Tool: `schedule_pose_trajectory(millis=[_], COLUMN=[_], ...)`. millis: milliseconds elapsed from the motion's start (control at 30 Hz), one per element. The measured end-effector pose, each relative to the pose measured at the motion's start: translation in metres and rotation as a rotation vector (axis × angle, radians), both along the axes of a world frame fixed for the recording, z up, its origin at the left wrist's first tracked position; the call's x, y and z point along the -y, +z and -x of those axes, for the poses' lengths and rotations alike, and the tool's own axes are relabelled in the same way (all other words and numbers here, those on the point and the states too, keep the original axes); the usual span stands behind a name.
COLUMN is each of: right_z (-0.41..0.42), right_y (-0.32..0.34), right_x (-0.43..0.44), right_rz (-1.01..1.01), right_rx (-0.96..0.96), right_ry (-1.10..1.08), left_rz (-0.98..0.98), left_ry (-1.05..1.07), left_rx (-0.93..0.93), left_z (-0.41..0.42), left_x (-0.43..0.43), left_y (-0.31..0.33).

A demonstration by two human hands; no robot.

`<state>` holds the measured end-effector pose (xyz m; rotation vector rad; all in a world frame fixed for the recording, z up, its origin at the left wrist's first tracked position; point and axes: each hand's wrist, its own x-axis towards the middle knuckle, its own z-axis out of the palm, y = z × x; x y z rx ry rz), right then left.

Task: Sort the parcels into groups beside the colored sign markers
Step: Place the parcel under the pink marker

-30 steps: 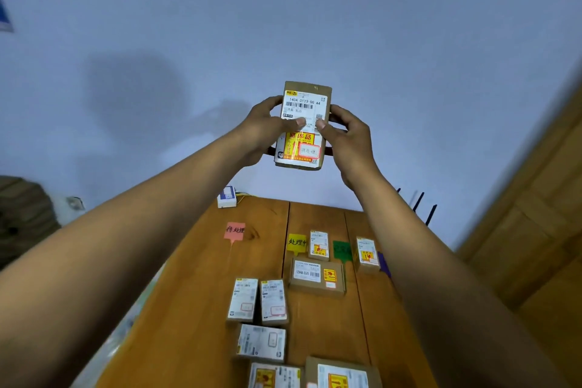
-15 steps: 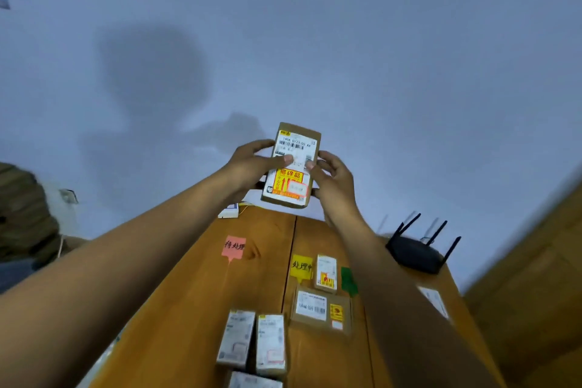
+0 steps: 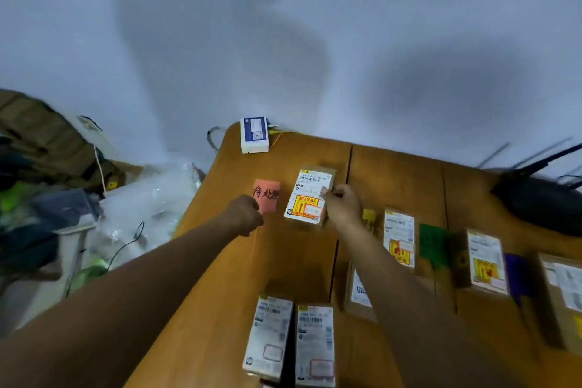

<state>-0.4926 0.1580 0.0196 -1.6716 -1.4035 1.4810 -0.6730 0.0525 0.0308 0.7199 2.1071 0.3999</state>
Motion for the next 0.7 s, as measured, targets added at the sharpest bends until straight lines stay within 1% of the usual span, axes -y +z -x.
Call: schedule_pose_trajectory(millis=[67, 133, 200, 267, 333, 433, 500, 600, 700], right_z=[0.005, 0.010, 0.013, 0.015, 0.017, 0.021, 0.022, 0.022, 0.018], right_y=[-0.043, -0.078, -0.102, -0.119, -0.126, -0.129, -0.129, -0.132, -0.131], right_x=[-0.005, -0.009, -0.008, -0.009, -0.012, -0.016, -0.016, -0.017, -0.019], right_rz=[0.024, 0.038, 0.054, 0.042, 0.020, -0.015, -0.021, -0.024, -0.034], right_rx=[0.056, 0.086, 0.081, 0.081, 0.059, 0.056, 0.055, 0.056, 0.099], right_ry=[0.011, 0.010, 0.000, -0.018, -0.034, -0.057, -0.059, -0.059, -0.074], left_rz=[0.068, 0.062, -0.006, -0.101, -0.174, -0.235, -0.234, -0.267, -0.272], left_ry=[-0.040, -0.103, -0.114, -0.066, -0.022, -0.037, -0.066, -0.039, -0.011], left_rx=[-0.071, -0.158, -0.206, -0.250, -0.246, -0.194, -0.174, -0.124, -0.127], left_z=[0.004, 0.006, 0.004, 0.002, -0.003, -0.013, -0.018, -0.025, -0.030], left_x=[0.001, 0.001, 0.003, 0.002, 0.000, -0.003, -0.004, -0.005, -0.006], left_y=[-0.049, -0.089, -0.117, -0.139, -0.151, -0.151, -0.150, -0.152, -0.150])
